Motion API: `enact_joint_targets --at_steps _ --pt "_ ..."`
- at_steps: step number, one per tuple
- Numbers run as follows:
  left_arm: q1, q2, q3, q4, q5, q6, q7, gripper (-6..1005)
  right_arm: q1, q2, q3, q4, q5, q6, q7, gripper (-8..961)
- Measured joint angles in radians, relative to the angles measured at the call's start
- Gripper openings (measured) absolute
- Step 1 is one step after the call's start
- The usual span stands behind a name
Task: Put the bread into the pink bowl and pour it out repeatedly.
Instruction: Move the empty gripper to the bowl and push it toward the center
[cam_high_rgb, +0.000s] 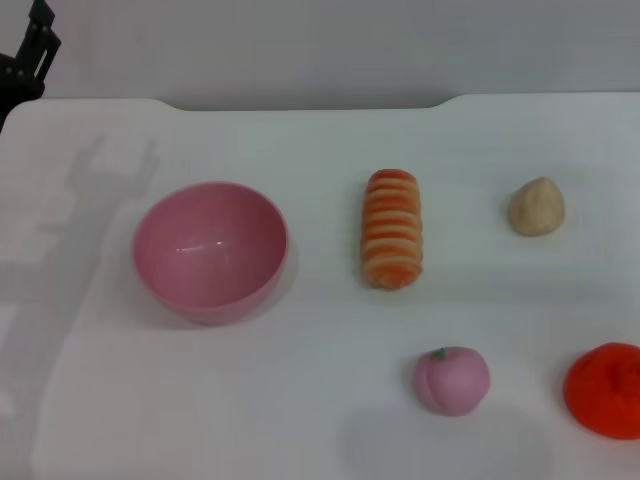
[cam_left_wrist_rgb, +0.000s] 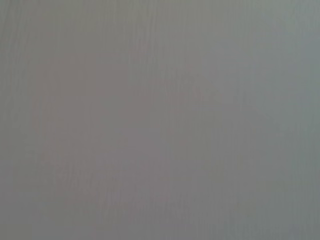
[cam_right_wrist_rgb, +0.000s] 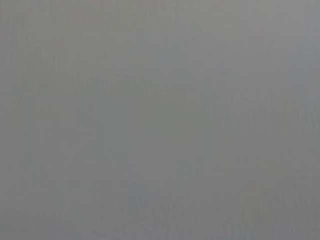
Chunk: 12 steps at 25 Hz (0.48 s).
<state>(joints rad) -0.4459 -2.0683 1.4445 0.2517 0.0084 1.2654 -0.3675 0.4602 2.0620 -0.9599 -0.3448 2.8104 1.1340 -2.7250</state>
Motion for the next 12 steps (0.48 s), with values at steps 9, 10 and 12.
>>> enact_joint_targets --at_steps 9,10,12 --pt "-0.017 0.003 -0.017 0.011 -0.002 -0.017 0.001 741 0.008 0.001 0.013 0.001 0.001 -0.001 -0.003 539" --pt "-0.018 0.003 -0.019 0.013 -0.003 -0.019 0.001 741 0.009 0.001 0.013 0.001 0.001 -0.003 -0.003 539" --pt "-0.020 0.004 -0.025 0.017 -0.003 -0.024 0.001 740 0.012 0.001 0.017 0.002 0.001 -0.006 -0.003 539"
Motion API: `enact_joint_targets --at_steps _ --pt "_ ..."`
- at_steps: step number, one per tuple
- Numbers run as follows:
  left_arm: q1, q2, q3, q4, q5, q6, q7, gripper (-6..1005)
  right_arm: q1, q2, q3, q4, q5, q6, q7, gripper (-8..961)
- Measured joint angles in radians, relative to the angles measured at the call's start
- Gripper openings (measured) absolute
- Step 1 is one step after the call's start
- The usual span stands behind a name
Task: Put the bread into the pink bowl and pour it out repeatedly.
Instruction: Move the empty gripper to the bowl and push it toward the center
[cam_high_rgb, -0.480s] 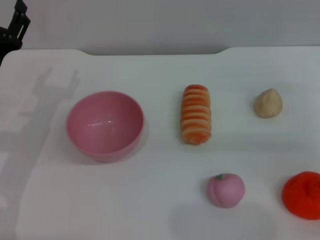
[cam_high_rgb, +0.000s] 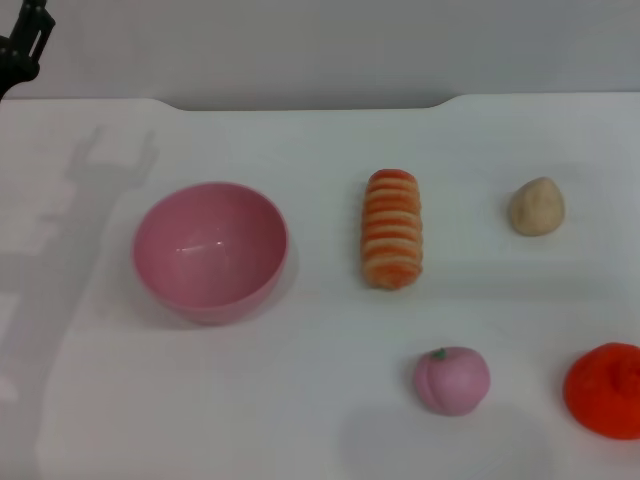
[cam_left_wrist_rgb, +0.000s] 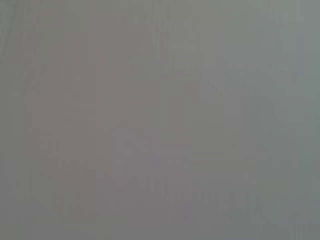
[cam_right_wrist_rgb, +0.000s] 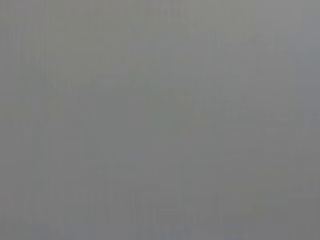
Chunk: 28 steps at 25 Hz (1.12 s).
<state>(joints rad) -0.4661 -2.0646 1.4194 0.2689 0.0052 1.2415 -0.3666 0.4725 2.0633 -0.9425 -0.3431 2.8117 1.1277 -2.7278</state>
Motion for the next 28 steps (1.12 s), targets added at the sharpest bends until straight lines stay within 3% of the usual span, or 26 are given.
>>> enact_joint_targets --at_steps 6,10,16,23,24,26,27,28 --pt "-0.004 0.007 -0.005 0.041 0.002 -0.053 -0.034 740 0.009 -0.003 0.009 -0.001 0.000 -0.008 -0.001 539" --pt "0.022 0.017 0.007 0.209 0.010 -0.269 -0.079 739 0.013 -0.007 0.014 0.000 0.000 -0.024 -0.001 540" --pt "0.062 0.032 0.035 0.391 0.026 -0.456 -0.112 738 0.011 -0.013 0.030 0.001 0.000 -0.066 -0.001 540" --pt "0.138 0.059 0.056 0.704 0.236 -0.783 -0.357 736 0.010 -0.024 0.042 0.004 -0.005 -0.090 -0.001 540" --pt "0.138 0.059 0.056 0.704 0.236 -0.783 -0.357 736 0.009 -0.025 0.042 0.003 -0.005 -0.095 -0.001 540" --pt "0.179 0.101 0.104 0.835 0.360 -0.899 -0.533 735 0.008 -0.028 0.042 0.002 -0.007 -0.102 -0.001 540" --pt "0.187 0.112 0.119 0.856 0.382 -0.920 -0.575 735 0.008 -0.030 0.042 0.004 -0.007 -0.104 -0.001 540" --pt "0.201 0.137 0.150 0.894 0.415 -0.949 -0.641 735 0.009 -0.031 0.042 0.006 -0.007 -0.107 -0.001 540"
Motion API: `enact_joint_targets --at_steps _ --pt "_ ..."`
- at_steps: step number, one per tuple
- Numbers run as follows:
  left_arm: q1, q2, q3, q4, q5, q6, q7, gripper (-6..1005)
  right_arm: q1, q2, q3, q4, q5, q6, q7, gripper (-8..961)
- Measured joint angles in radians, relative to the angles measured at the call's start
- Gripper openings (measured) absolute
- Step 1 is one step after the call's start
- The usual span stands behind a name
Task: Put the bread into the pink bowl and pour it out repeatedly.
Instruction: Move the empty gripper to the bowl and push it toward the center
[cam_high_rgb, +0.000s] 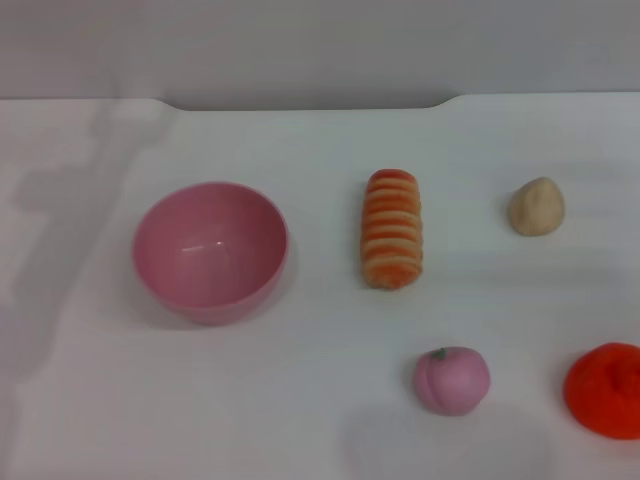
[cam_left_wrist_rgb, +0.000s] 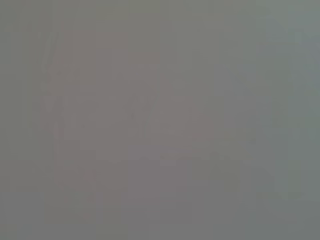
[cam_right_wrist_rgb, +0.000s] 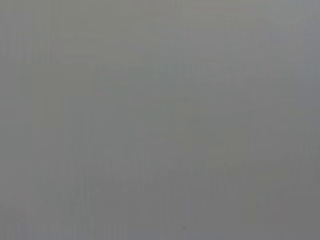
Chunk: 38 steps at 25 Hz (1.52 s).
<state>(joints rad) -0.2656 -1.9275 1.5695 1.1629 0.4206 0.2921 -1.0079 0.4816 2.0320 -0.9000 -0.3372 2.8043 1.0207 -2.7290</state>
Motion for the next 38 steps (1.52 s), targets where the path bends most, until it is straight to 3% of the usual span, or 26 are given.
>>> enact_joint_targets --at_steps 1,2,3,8,11,12,13,16,22,24,27,31,38 --pt "0.000 0.000 0.000 0.000 0.000 0.000 0.000 734 0.002 -0.001 0.000 0.002 0.000 -0.005 0.000 540" --pt "0.014 0.031 0.037 0.036 0.034 -0.024 -0.083 734 0.002 -0.002 -0.001 0.002 0.000 -0.010 0.000 540" --pt "0.027 0.077 0.079 0.067 0.070 -0.032 -0.185 734 0.003 -0.002 -0.003 0.002 0.000 -0.016 0.000 540" --pt "0.040 0.155 0.116 0.080 0.208 0.025 -0.442 732 0.017 -0.006 -0.009 0.002 -0.001 -0.037 0.000 539" --pt "0.036 0.178 0.090 0.050 0.361 0.146 -0.637 731 0.029 -0.010 -0.009 0.003 -0.004 -0.051 0.000 539" --pt "0.028 0.181 0.061 0.036 0.445 0.203 -0.728 731 0.033 -0.012 -0.009 0.003 -0.007 -0.056 0.000 539" --pt "0.028 0.181 0.061 0.036 0.445 0.203 -0.728 731 0.037 -0.013 -0.009 0.003 -0.009 -0.061 0.000 539" --pt "-0.023 0.147 -0.124 -0.001 0.841 0.452 -1.027 730 0.046 -0.017 -0.010 0.003 -0.015 -0.076 0.000 539" --pt "-0.152 0.040 -0.476 0.005 1.423 0.779 -1.299 728 0.054 -0.026 -0.011 0.010 -0.016 -0.087 0.000 540" --pt "-0.197 0.028 -0.536 0.007 1.556 0.851 -1.352 727 0.054 -0.028 -0.011 0.012 -0.016 -0.087 0.000 540" --pt "-0.260 0.019 -0.575 0.008 1.756 0.941 -1.435 726 0.052 -0.029 -0.009 0.013 -0.016 -0.087 0.000 540" --pt "-0.316 0.004 -0.573 0.016 1.917 1.011 -1.493 725 0.051 -0.030 -0.006 0.014 -0.016 -0.095 0.000 540" --pt "-0.366 -0.077 -0.572 0.045 2.121 1.094 -1.530 723 0.054 -0.030 -0.009 0.014 -0.016 -0.099 0.000 539"
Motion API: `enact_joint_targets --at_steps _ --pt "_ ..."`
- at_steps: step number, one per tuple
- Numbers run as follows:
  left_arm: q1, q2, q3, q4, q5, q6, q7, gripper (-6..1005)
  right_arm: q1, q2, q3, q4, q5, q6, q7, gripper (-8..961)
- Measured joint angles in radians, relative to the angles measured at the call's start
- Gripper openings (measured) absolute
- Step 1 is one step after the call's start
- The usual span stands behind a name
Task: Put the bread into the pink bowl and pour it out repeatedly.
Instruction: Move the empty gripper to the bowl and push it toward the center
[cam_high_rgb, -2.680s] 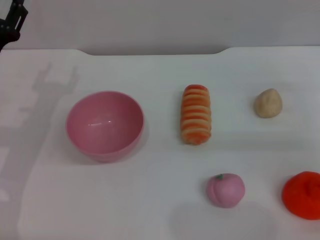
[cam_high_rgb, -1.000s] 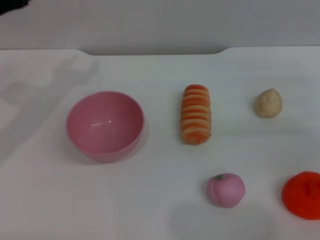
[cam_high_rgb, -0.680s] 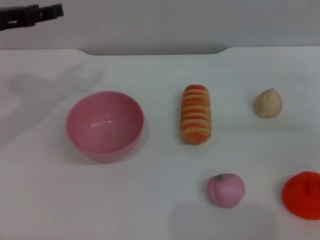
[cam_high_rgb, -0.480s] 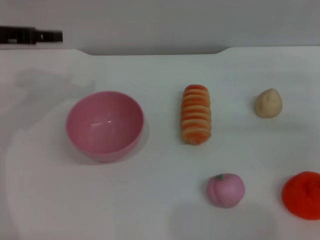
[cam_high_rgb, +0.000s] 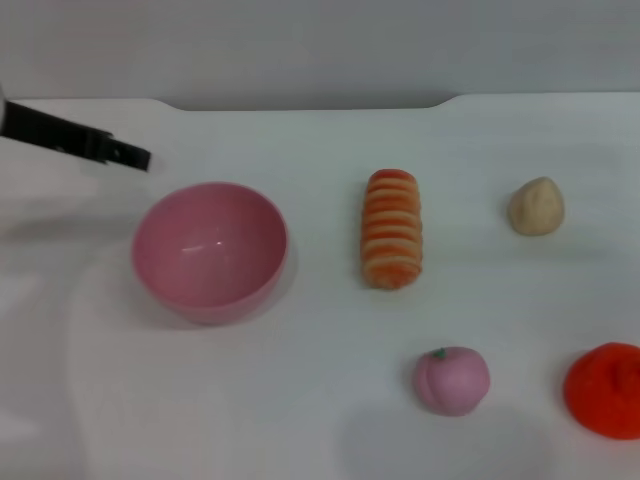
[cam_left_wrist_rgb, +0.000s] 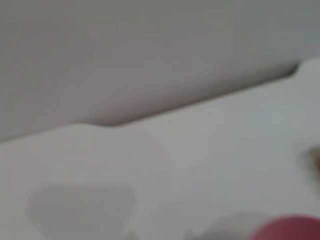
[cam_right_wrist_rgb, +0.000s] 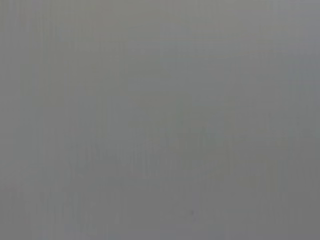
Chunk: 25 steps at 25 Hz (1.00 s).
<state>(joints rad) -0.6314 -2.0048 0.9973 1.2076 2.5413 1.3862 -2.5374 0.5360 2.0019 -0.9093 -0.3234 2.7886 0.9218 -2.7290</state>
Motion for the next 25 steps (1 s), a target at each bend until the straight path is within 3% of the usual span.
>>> enact_joint_targets --at_steps 7,25 --pt "0.010 -0.040 0.001 0.012 0.021 0.031 0.010 721 0.004 0.000 -0.016 0.000 0.000 0.000 0.000 539" --pt "0.031 -0.047 0.004 -0.112 0.025 -0.054 0.010 715 -0.004 0.005 -0.065 -0.006 -0.018 0.011 0.008 538"
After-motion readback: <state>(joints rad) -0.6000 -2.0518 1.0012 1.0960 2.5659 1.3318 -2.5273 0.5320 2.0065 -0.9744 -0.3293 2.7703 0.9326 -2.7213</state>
